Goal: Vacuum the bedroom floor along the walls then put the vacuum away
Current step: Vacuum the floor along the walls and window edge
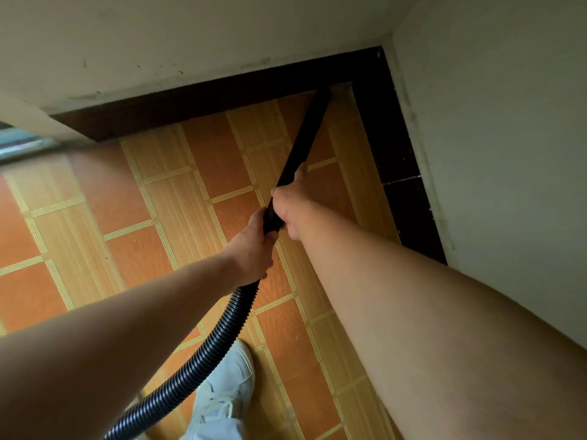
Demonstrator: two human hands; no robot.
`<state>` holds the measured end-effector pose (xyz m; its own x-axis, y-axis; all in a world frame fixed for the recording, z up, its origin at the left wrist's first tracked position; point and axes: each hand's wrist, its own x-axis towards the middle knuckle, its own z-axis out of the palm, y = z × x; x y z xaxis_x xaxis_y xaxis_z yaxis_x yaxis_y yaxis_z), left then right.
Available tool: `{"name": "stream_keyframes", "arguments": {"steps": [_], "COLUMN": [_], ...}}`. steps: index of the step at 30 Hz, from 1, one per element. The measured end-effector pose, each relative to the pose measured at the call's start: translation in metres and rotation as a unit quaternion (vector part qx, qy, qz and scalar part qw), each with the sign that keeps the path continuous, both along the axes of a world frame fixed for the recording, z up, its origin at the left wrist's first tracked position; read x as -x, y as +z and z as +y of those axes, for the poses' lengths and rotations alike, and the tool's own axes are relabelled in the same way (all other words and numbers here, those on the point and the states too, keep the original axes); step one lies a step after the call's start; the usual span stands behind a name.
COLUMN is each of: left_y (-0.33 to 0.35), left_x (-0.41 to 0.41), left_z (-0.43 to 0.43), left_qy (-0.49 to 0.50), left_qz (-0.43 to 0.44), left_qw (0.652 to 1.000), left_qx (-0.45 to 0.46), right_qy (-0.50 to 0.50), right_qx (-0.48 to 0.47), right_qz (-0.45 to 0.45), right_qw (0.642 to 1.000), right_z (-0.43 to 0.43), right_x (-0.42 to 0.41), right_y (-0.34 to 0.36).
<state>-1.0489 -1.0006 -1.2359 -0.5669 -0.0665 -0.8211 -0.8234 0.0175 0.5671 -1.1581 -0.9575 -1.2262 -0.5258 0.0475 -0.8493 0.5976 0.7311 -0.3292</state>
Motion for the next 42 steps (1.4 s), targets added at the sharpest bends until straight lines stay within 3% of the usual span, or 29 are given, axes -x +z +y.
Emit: {"name": "stream_keyframes", "arguments": {"steps": [5, 11, 18, 27, 42], "left_y": [0.003, 0.001, 0.002, 0.006, 0.008], "left_x": [-0.025, -0.044, -0.048, -0.047, -0.044], "left_z": [0.007, 0.006, -0.001, -0.01, -0.016], "left_qy": [0.015, -0.073, -0.03, -0.03, -0.004], "left_qz": [-0.028, -0.052, -0.087, -0.082, -0.093], "left_qw": [0.999, 0.995, 0.995, 0.995, 0.993], "left_qx": [-0.015, 0.036, -0.027, -0.044, -0.072], "right_qy": [0.036, 0.058, 0.068, 0.077, 0.151], "right_qx": [-0.008, -0.011, 0.001, -0.004, -0.025], "right_qz": [-0.006, -0.014, -0.007, 0.062, 0.061], "right_qw": [0.999, 0.998, 0.998, 0.995, 0.986], "right_z": [0.004, 0.015, 0.012, -0.002, -0.01], "right_x": [-0.023, -0.049, -0.059, -0.04, -0.04], "right_y": [0.003, -0.002, -0.005, -0.007, -0.011]}}
